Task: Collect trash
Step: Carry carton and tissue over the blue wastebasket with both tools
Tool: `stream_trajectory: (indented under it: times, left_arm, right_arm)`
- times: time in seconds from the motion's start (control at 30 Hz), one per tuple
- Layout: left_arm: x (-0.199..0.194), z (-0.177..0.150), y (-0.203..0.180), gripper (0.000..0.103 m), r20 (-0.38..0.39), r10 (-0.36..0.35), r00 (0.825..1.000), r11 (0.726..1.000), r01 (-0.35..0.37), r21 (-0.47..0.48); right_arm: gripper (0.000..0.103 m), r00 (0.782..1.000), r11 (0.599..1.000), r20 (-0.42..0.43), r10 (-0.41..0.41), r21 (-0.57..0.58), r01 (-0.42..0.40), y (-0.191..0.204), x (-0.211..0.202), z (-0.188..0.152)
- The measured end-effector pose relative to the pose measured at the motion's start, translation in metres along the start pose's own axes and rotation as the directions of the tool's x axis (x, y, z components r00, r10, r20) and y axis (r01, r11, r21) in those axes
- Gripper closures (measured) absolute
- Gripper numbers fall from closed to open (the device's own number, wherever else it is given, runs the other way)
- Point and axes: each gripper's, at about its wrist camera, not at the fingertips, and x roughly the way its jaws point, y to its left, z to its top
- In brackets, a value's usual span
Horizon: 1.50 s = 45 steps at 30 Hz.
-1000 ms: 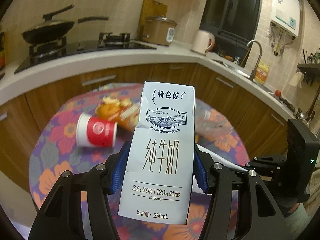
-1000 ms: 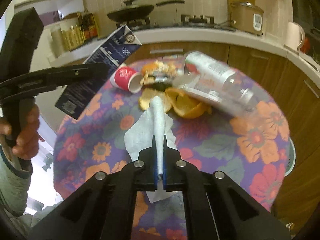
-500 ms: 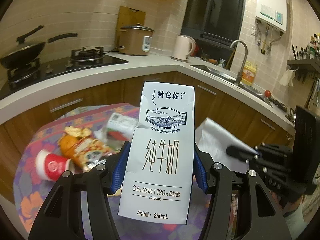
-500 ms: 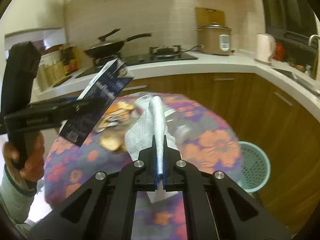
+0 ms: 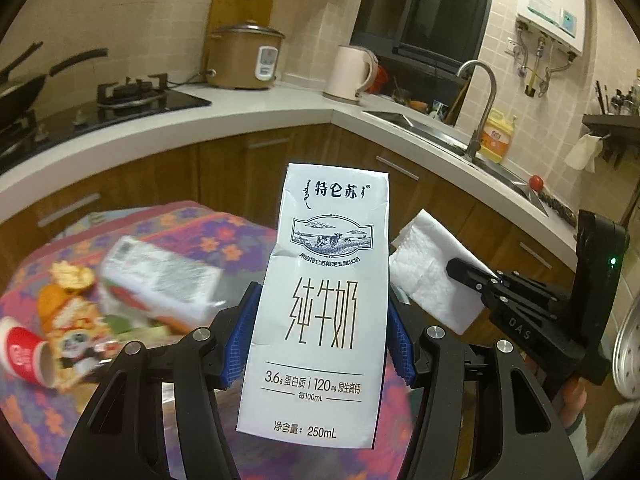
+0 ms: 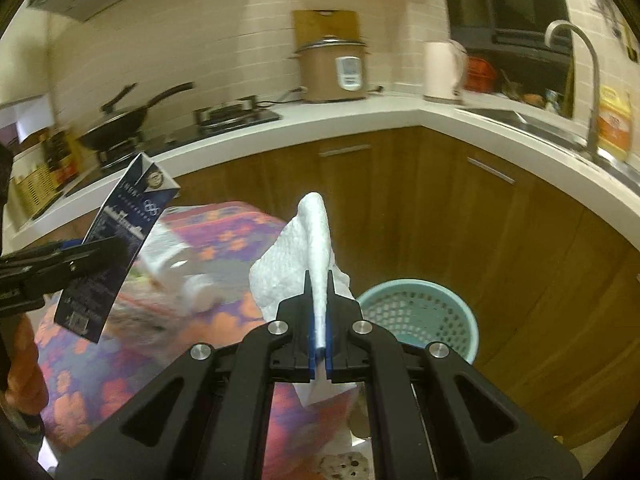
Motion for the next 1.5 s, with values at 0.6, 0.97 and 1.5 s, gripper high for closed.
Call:
stream_trajectory:
  times: [0.6,0.97,1.5]
  left_arm:
    - [0.189,-0.010,-0.108,0.048,-0.091,0.061,0.994,0.982,-0.076,-0.176]
    - [0.266,-0.046,-0.130,0.048,-0.164,0.158,0.974,0.943,-0.198,-0.266]
    - [0.321,-0.079,-0.097,0.048,-0.228,0.224,0.948,0.918,-0.284,-0.277]
  right_arm:
    - [0.102,0.981,0.980,-0.175,-0.082,0.163,0.111,-0.159,0.122,-0.038]
    - [0.102,0.951,0.966,-0.308,-0.028,0.237,0.105,-0.206,0.202,-0.077]
    - [0.101,0.912,0.964,-0.409,-0.026,0.230,0.131,-0.230,0.257,-0.107]
